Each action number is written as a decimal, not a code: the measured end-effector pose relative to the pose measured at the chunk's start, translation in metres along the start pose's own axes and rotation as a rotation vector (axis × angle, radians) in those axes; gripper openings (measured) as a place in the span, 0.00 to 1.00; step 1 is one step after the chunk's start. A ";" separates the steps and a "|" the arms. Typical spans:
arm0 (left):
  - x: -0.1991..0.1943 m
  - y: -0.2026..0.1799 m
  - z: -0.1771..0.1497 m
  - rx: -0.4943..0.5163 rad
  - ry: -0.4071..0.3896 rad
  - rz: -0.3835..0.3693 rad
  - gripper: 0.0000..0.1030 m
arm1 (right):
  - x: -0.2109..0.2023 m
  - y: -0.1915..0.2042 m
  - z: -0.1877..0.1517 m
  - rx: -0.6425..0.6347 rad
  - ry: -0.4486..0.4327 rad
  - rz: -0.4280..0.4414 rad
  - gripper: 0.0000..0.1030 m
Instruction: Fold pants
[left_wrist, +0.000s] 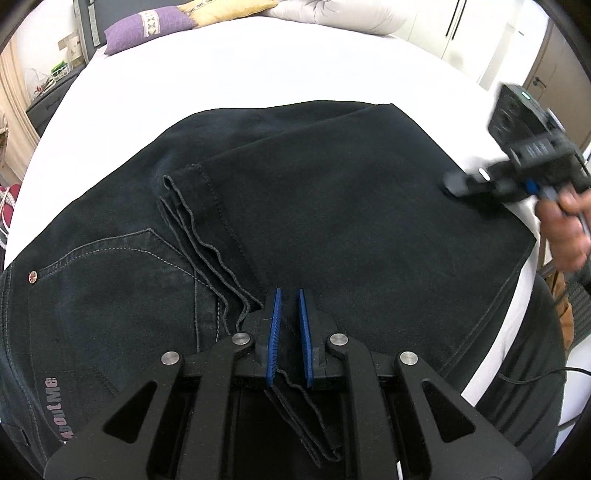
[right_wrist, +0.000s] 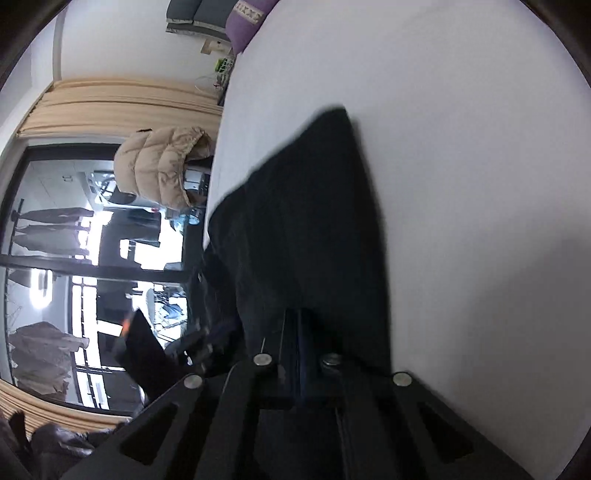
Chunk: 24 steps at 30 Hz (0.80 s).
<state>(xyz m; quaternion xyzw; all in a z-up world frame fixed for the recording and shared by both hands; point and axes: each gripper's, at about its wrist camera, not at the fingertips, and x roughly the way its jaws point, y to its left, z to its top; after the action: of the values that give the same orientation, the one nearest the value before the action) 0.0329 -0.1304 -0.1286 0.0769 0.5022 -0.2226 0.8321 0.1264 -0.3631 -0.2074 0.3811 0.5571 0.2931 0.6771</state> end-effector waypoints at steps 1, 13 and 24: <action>0.000 -0.001 0.000 0.001 -0.001 0.001 0.09 | -0.004 0.000 -0.011 0.000 -0.002 -0.004 0.00; -0.004 -0.009 -0.009 -0.003 -0.014 0.000 0.09 | -0.032 -0.003 -0.073 0.026 -0.046 -0.099 0.00; -0.009 -0.007 -0.013 -0.001 -0.038 -0.003 0.09 | -0.032 -0.018 -0.077 0.042 -0.118 -0.100 0.00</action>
<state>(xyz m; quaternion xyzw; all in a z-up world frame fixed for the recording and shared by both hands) 0.0154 -0.1294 -0.1268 0.0713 0.4866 -0.2251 0.8411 0.0440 -0.3847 -0.2125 0.3836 0.5405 0.2241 0.7145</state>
